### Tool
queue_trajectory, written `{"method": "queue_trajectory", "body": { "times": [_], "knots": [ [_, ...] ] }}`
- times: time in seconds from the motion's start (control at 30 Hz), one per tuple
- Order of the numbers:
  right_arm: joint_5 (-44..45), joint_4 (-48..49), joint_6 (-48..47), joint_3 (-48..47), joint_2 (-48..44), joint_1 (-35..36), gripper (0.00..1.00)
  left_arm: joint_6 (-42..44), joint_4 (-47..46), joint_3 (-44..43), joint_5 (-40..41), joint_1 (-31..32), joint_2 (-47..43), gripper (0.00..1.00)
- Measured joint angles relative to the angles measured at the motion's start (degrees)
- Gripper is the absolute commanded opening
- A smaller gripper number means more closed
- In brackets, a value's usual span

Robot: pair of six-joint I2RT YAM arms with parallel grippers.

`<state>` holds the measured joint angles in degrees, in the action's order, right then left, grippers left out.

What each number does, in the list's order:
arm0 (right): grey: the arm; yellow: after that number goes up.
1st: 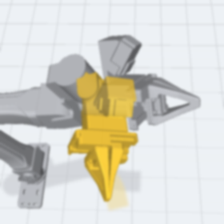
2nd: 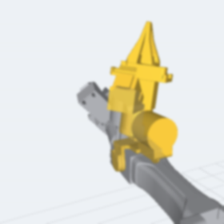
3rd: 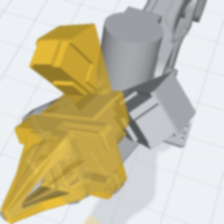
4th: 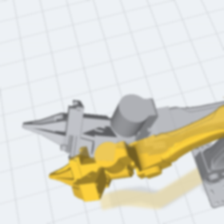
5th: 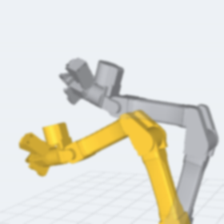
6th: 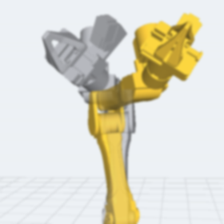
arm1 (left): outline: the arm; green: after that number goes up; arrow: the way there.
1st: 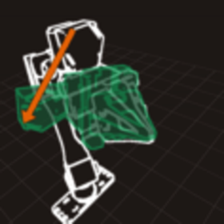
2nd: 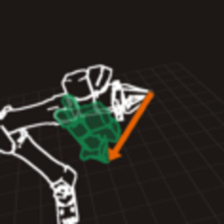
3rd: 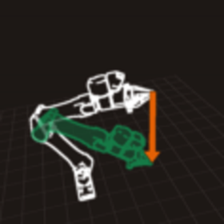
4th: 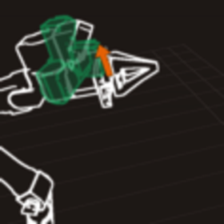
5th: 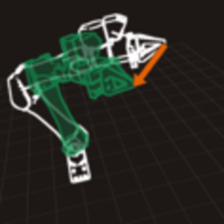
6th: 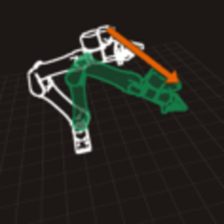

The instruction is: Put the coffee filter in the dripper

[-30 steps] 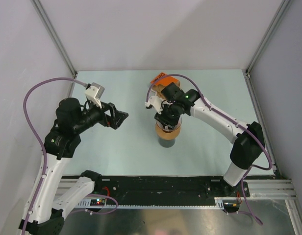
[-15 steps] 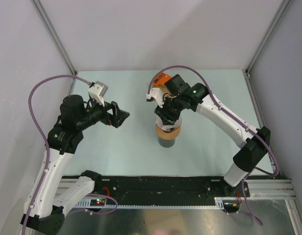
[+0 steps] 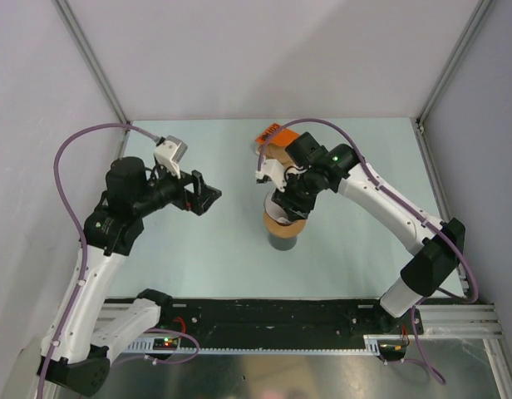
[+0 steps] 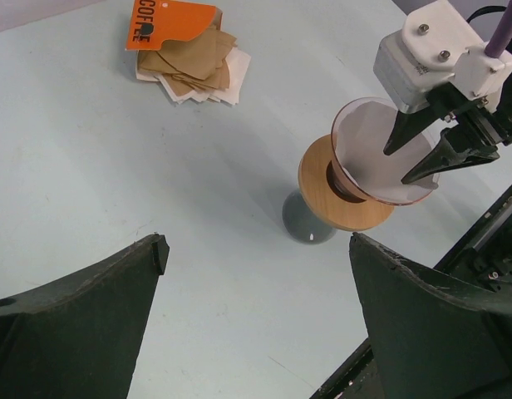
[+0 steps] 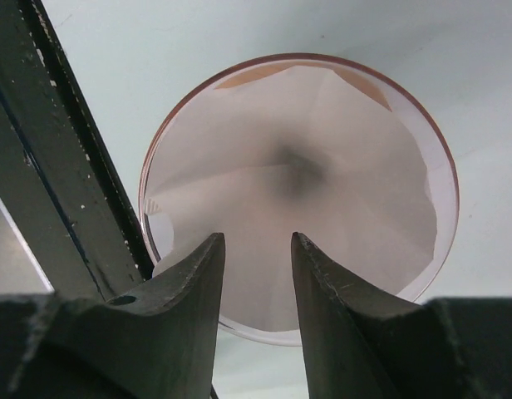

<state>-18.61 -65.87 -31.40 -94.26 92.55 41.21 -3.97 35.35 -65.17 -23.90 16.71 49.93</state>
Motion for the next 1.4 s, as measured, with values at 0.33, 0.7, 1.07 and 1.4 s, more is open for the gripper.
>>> {"method": "queue_trajectory", "body": {
  "times": [0.33, 0.7, 1.07, 1.4],
  "knots": [
    [0.22, 0.2, 0.09, -4.24, -0.94, -1.27, 0.59, 1.01, 0.13, -1.11, 0.24, -0.02, 1.05, 0.98],
    [-5.53, 11.02, 6.56, -3.74, -16.35, -14.43, 0.91, 2.97, 5.99, -13.22, 3.58, -2.14, 9.14, 0.98],
    [-14.16, 24.33, 19.56, 21.42, -29.7, -39.89, 0.99, 5.46, 15.72, -17.75, 15.26, -4.55, 19.85, 0.98],
    [-16.04, 27.04, 23.15, 41.35, -34.14, -47.5, 0.99, 5.22, 18.53, 3.17, 19.19, -6.01, 14.43, 0.98]
  ]
}}
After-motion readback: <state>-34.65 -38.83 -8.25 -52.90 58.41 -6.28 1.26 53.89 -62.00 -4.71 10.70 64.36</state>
